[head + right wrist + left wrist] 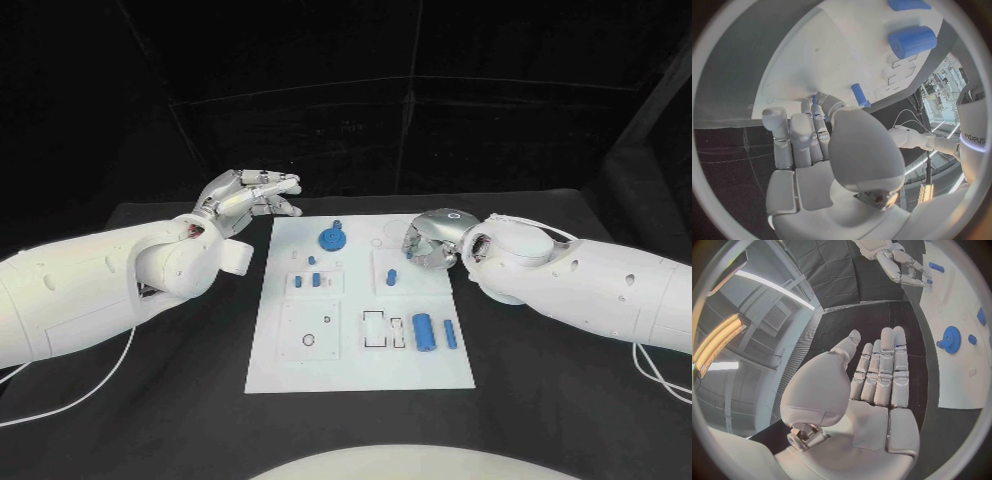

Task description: Assemble the parts on the task board

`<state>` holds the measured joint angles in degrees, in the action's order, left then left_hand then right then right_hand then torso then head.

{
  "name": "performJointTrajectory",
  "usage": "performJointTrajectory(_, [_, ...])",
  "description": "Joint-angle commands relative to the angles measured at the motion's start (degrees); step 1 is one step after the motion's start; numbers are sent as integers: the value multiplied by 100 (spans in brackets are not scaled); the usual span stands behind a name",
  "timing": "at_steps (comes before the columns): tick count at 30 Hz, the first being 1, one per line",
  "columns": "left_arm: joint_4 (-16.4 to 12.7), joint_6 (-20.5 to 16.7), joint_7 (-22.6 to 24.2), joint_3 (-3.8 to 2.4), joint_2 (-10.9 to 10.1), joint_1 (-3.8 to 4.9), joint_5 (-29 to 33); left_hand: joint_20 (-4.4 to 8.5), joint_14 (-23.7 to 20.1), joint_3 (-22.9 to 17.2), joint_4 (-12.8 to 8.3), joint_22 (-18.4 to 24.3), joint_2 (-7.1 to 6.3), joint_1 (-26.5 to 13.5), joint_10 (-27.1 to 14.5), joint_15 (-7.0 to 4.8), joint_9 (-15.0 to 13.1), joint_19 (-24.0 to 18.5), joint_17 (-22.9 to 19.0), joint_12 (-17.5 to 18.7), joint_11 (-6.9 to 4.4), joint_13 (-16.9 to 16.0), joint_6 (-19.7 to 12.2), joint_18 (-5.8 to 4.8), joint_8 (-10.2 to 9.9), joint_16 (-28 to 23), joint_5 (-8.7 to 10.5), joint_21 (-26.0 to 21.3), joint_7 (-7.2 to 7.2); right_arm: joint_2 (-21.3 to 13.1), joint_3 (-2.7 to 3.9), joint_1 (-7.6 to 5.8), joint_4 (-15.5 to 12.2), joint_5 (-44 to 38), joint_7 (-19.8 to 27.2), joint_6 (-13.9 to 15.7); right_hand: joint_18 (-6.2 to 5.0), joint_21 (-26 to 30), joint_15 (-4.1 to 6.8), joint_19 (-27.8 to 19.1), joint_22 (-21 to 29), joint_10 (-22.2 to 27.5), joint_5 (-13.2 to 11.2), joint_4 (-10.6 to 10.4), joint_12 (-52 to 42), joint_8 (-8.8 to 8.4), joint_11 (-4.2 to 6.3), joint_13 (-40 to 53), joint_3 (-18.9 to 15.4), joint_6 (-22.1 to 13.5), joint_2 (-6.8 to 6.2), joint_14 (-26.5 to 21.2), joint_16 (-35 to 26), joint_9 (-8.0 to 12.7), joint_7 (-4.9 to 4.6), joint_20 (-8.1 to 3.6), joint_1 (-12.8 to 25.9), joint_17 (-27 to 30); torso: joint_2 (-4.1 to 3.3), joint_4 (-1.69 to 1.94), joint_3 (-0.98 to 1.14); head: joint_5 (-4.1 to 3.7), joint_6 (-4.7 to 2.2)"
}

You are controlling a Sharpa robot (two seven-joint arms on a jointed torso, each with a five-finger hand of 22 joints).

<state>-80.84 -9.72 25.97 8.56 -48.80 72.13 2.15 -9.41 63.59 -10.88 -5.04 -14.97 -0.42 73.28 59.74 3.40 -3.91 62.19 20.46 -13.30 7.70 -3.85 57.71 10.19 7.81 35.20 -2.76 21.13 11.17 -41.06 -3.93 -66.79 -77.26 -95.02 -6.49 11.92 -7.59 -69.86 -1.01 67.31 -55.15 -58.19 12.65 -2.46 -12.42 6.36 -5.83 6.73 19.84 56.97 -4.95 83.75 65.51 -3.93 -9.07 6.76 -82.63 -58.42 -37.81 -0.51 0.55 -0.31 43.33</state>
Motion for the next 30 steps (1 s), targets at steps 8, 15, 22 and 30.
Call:
performJointTrajectory(8, [-26,60,45,-4,3,8,57,-7,19,86,-5,58,13,88,-134,27,8,85,-15,27,29,7,-86,24,-57,-54,-4,-66,58,56,3,8,39,-23,-20,-375,92,-187,43,163,-255,-361,-319,79,-2,36,61,-176,364,300,120,79,107,-26,43,-46,-22,-109,4,-9,2,22,34])
performJointTrajectory(15, [-34,53,55,-4,4,8,54,-12,24,123,-22,92,30,123,-197,36,8,113,-16,25,46,6,-142,23,-71,-58,-5,-98,78,102,3,25,66,-23,-50,-446,108,-242,51,211,-339,-422,-354,108,17,30,66,-222,422,340,94,95,154,-23,38,-50,4,-166,2,-6,2,23,58])
performJointTrajectory(22, [-38,47,59,-4,1,8,53,-13,24,135,-34,106,38,145,-221,38,6,125,-16,21,50,6,-158,23,-72,-59,-5,-111,84,111,3,36,40,-51,-131,-246,173,-468,102,442,-689,-662,-361,186,-4,102,120,-254,542,551,138,135,210,-53,69,-65,2,-195,6,-6,4,29,66])
performJointTrajectory(30, [-41,-5,100,-4,0,8,53,-19,22,192,-70,154,66,210,-392,52,5,167,-17,32,78,10,-238,20,-87,-63,-6,-154,102,24,5,38,-95,-76,-211,158,202,-571,130,538,-845,-770,-348,264,18,118,139,-266,615,625,144,142,235,-61,66,-79,-11,-202,12,-20,4,40,63])
